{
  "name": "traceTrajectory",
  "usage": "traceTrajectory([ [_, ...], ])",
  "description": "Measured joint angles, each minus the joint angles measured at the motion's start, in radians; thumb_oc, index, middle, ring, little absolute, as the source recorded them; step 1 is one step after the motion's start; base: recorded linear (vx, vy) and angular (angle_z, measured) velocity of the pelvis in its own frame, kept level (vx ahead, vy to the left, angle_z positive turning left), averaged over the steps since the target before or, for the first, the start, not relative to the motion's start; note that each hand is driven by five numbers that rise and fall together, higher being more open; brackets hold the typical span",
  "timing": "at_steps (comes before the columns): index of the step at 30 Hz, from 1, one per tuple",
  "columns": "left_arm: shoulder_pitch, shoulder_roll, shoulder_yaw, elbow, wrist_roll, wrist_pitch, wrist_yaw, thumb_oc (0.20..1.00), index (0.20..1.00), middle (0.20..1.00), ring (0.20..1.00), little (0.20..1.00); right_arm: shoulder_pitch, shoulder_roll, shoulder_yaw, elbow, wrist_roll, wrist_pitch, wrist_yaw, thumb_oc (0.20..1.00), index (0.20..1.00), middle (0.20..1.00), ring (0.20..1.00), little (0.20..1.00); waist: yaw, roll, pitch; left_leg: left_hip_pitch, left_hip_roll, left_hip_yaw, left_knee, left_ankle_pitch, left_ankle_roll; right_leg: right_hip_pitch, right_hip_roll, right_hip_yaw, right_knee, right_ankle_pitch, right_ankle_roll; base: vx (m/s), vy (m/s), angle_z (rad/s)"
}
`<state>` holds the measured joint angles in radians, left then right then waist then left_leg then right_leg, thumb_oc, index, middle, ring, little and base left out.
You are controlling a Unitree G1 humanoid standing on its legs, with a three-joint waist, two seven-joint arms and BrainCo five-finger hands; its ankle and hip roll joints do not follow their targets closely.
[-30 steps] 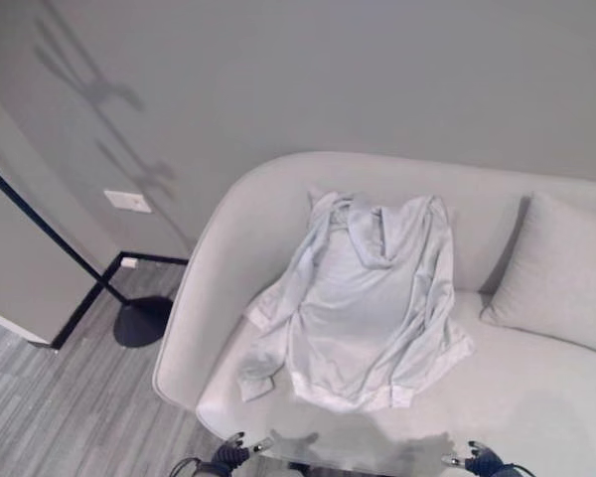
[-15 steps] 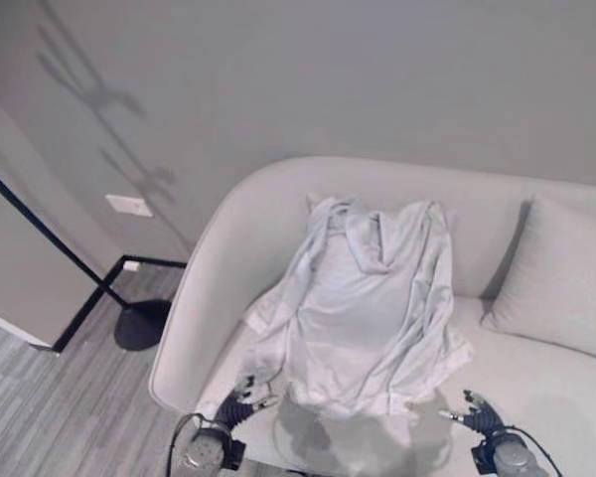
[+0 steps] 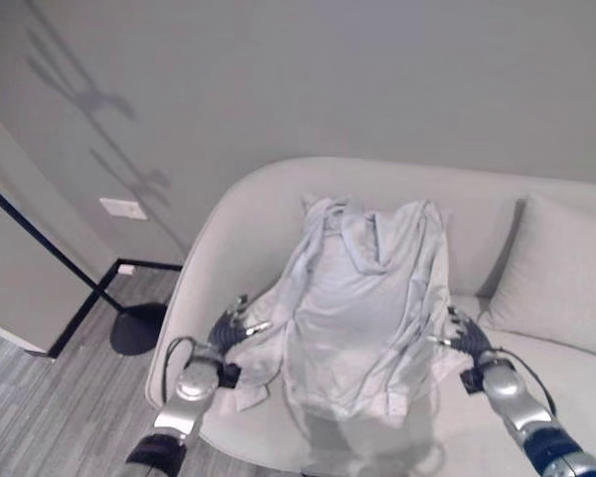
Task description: Hang the clothes on the sofa on the clothes rack.
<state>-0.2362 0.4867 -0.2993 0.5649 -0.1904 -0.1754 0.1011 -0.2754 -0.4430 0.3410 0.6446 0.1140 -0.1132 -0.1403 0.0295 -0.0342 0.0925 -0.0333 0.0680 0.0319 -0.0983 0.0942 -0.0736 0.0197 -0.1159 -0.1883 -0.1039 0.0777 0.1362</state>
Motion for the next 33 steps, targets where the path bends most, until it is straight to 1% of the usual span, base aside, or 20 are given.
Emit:
traceTrajectory([
  [2, -0.099, -0.002, -0.061, 0.019, -0.001, 0.005, 0.025, 1.000, 1.000, 1.000, 1.000, 1.000, -0.094, -0.001, 0.054, 0.034, 0.001, 0.004, -0.029, 1.000, 1.000, 1.000, 1.000, 1.000, -0.002, 0.001, 0.011, -0.024, 0.001, 0.005, 0.000, 0.006, 0.004, -0.031, 0.001, 0.006, 0.000, 0.007, -0.001, -0.12, -0.016, -0.07],
  [3, -0.168, -0.006, -0.105, 0.047, -0.001, 0.007, 0.036, 1.000, 1.000, 1.000, 1.000, 1.000, -0.159, 0.001, 0.084, 0.082, 0.002, 0.006, -0.037, 1.000, 1.000, 1.000, 1.000, 1.000, -0.002, 0.003, 0.018, -0.050, 0.002, 0.005, 0.000, 0.013, 0.005, -0.054, 0.002, 0.006, 0.000, 0.013, 0.001, -0.12, -0.013, -0.01],
  [4, -0.216, -0.010, -0.129, 0.056, 0.000, 0.009, 0.036, 1.000, 1.000, 1.000, 1.000, 1.000, -0.204, 0.002, 0.091, 0.098, 0.002, 0.011, -0.042, 1.000, 1.000, 1.000, 1.000, 1.000, -0.001, 0.003, 0.032, -0.066, 0.002, 0.004, 0.002, 0.022, 0.004, -0.068, 0.003, 0.006, 0.001, 0.023, 0.002, -0.23, -0.014, -0.02],
  [5, -0.269, -0.033, -0.143, 0.071, -0.003, 0.007, 0.051, 1.000, 1.000, 1.000, 1.000, 1.000, -0.262, 0.013, 0.105, 0.116, 0.005, 0.013, -0.057, 1.000, 1.000, 1.000, 1.000, 1.000, -0.010, 0.006, 0.052, -0.091, 0.002, 0.007, 0.006, 0.039, 0.010, -0.097, 0.004, 0.007, 0.004, 0.036, -0.003, -0.27, -0.014, -0.02],
  [7, -0.399, -0.039, -0.229, 0.137, -0.004, 0.010, 0.059, 1.000, 1.000, 1.000, 1.000, 1.000, -0.385, 0.018, 0.134, 0.185, 0.008, 0.014, -0.071, 1.000, 1.000, 1.000, 1.000, 1.000, -0.017, 0.017, 0.085, -0.161, 0.000, 0.001, 0.006, 0.060, 0.012, -0.164, 0.004, 0.008, 0.003, 0.055, -0.003, -0.14, -0.002, 0.02],
  [8, -0.451, -0.045, -0.252, 0.158, -0.004, 0.010, 0.061, 1.000, 1.000, 1.000, 1.000, 1.000, -0.431, 0.018, 0.137, 0.206, 0.019, 0.014, -0.074, 1.000, 1.000, 1.000, 1.000, 1.000, -0.024, 0.023, 0.107, -0.188, -0.003, -0.002, 0.006, 0.071, 0.013, -0.189, 0.006, 0.006, 0.005, 0.068, -0.006, -0.07, -0.002, 0.08],
  [10, -0.503, -0.054, -0.277, 0.190, -0.004, 0.011, 0.065, 1.000, 1.000, 1.000, 1.000, 1.000, -0.473, 0.020, 0.139, 0.238, 0.025, 0.018, -0.079, 1.000, 1.000, 1.000, 1.000, 1.000, -0.029, 0.031, 0.136, -0.211, -0.006, -0.005, 0.006, 0.076, 0.015, -0.210, 0.006, 0.004, 0.005, 0.079, -0.012, -0.06, -0.004, 0.05],
  [11, -0.504, -0.054, -0.278, 0.191, -0.004, 0.012, 0.068, 1.000, 1.000, 1.000, 1.000, 1.000, -0.470, 0.019, 0.140, 0.238, 0.033, 0.018, -0.085, 1.000, 1.000, 1.000, 1.000, 1.000, -0.032, 0.031, 0.144, -0.211, -0.006, -0.005, 0.006, 0.076, 0.015, -0.210, 0.006, 0.004, 0.005, 0.080, -0.015, -0.07, -0.006, 0.00],
  [12, -0.513, -0.046, -0.285, 0.199, -0.004, 0.012, 0.077, 1.000, 1.000, 1.000, 1.000, 1.000, -0.472, 0.014, 0.147, 0.253, 0.054, 0.019, -0.097, 1.000, 1.000, 1.000, 1.000, 1.000, -0.041, 0.032, 0.147, -0.227, -0.006, -0.006, 0.006, 0.072, 0.010, -0.227, 0.006, 0.004, 0.005, 0.074, -0.006, -0.10, -0.022, 0.00],
  [13, -0.524, -0.041, -0.284, 0.199, -0.004, 0.012, 0.084, 1.000, 1.000, 1.000, 1.000, 1.000, -0.479, 0.005, 0.147, 0.254, 0.061, 0.019, -0.099, 1.000, 1.000, 1.000, 1.000, 1.000, -0.041, 0.034, 0.152, -0.240, -0.005, -0.007, 0.006, 0.072, 0.010, -0.240, 0.006, 0.004, 0.005, 0.074, -0.007, -0.08, -0.017, 0.01],
  [15, -0.546, -0.035, -0.285, 0.207, -0.004, 0.012, 0.092, 1.000, 1.000, 1.000, 1.000, 1.000, -0.489, -0.011, 0.148, 0.256, 0.066, 0.019, -0.101, 1.000, 1.000, 1.000, 1.000, 1.000, -0.042, 0.036, 0.174, -0.254, -0.005, -0.006, 0.006, 0.076, 0.014, -0.254, 0.007, 0.004, 0.005, 0.081, -0.015, -0.06, -0.010, 0.00],
  [16, -0.569, -0.034, -0.288, 0.243, -0.004, 0.013, 0.093, 1.000, 1.000, 1.000, 1.000, 1.000, -0.499, -0.012, 0.149, 0.262, 0.087, 0.019, -0.102, 1.000, 1.000, 1.000, 1.000, 1.000, -0.047, 0.036, 0.177, -0.271, -0.005, -0.006, 0.006, 0.076, 0.014, -0.271, 0.008, 0.004, 0.005, 0.082, -0.016, -0.08, -0.014, -0.03],
  [18, -0.615, -0.024, -0.283, 0.280, -0.004, 0.013, 0.104, 1.000, 1.000, 1.000, 1.000, 1.000, -0.536, -0.023, 0.149, 0.272, 0.093, 0.018, -0.119, 1.000, 1.000, 1.000, 1.000, 1.000, -0.053, 0.036, 0.212, -0.290, -0.006, -0.001, 0.007, 0.077, 0.015, -0.292, 0.007, 0.009, 0.005, 0.082, -0.017, -0.07, -0.005, -0.05],
  [20, -0.686, -0.002, -0.284, 0.280, -0.004, 0.013, 0.121, 1.000, 1.000, 1.000, 1.000, 1.000, -0.588, -0.055, 0.149, 0.277, 0.104, 0.018, -0.132, 1.000, 1.000, 1.000, 1.000, 1.000, -0.052, 0.039, 0.252, -0.315, -0.007, 0.000, 0.007, 0.080, 0.017, -0.317, 0.007, 0.009, 0.006, 0.086, -0.021, -0.05, 0.014, -0.02],
  [22, -0.739, 0.050, -0.294, 0.276, -0.002, 0.013, 0.132, 1.000, 1.000, 1.000, 1.000, 1.000, -0.608, -0.100, 0.142, 0.264, 0.129, 0.015, -0.138, 1.000, 1.000, 1.000, 1.000, 1.000, -0.054, 0.040, 0.275, -0.321, -0.008, 0.001, 0.007, 0.080, 0.016, -0.323, 0.006, 0.009, 0.006, 0.086, -0.021, 0.00, 0.000, 0.00],
  [25, -0.750, 0.111, -0.280, 0.218, 0.011, 0.013, 0.164, 1.000, 1.000, 1.000, 1.000, 1.000, -0.540, -0.178, 0.046, 0.184, 0.163, 0.007, -0.161, 1.000, 1.000, 1.000, 1.000, 1.000, -0.053, 0.040, 0.275, -0.326, -0.008, -0.005, 0.007, 0.080, 0.016, -0.324, 0.005, 0.010, 0.006, 0.086, -0.021, 0.02, 0.007, 0.08],
  [26, -0.735, 0.126, -0.279, 0.174, 0.017, 0.013, 0.170, 1.000, 1.000, 1.000, 1.000, 1.000, -0.495, -0.189, 0.007, 0.147, 0.164, -0.002, -0.176, 1.000, 1.000, 1.000, 1.000, 1.000, -0.053, 0.039, 0.275, -0.318, -0.009, -0.008, 0.007, 0.080, 0.016, -0.314, 0.005, 0.010, 0.006, 0.086, -0.021, 0.02, 0.004, 0.09],
  [29, -0.700, 0.133, -0.271, 0.126, 0.038, 0.012, 0.177, 1.000, 1.000, 1.000, 1.000, 1.000, -0.438, -0.189, -0.056, 0.138, 0.166, -0.008, -0.181, 1.000, 1.000, 1.000, 1.000, 1.000, -0.053, 0.039, 0.275, -0.288, -0.011, -0.012, 0.007, 0.077, 0.014, -0.282, 0.003, 0.011, 0.006, 0.086, -0.021, 0.01, 0.001, 0.02],
  [31, -0.694, 0.134, -0.263, 0.112, 0.055, 0.012, 0.182, 1.000, 1.000, 1.000, 1.000, 1.000, -0.422, -0.191, -0.078, 0.138, 0.169, -0.015, -0.189, 1.000, 1.000, 1.000, 1.000, 1.000, -0.054, 0.039, 0.275, -0.283, -0.011, -0.013, 0.006, 0.076, 0.011, -0.276, 0.003, 0.013, 0.006, 0.082, -0.016, 0.00, 0.000, 0.00],
  [33, -0.659, 0.138, -0.225, 0.049, 0.058, 0.012, 0.201, 1.000, 1.000, 1.000, 1.000, 1.000, -0.391, -0.191, -0.116, 0.117, 0.170, -0.029, -0.202, 1.000, 1.000, 1.000, 1.000, 1.000, -0.054, 0.039, 0.274, -0.284, -0.011, -0.014, 0.006, 0.073, 0.007, -0.277, 0.004, 0.020, 0.005, 0.077, -0.010, 0.00, 0.000, 0.00],
])
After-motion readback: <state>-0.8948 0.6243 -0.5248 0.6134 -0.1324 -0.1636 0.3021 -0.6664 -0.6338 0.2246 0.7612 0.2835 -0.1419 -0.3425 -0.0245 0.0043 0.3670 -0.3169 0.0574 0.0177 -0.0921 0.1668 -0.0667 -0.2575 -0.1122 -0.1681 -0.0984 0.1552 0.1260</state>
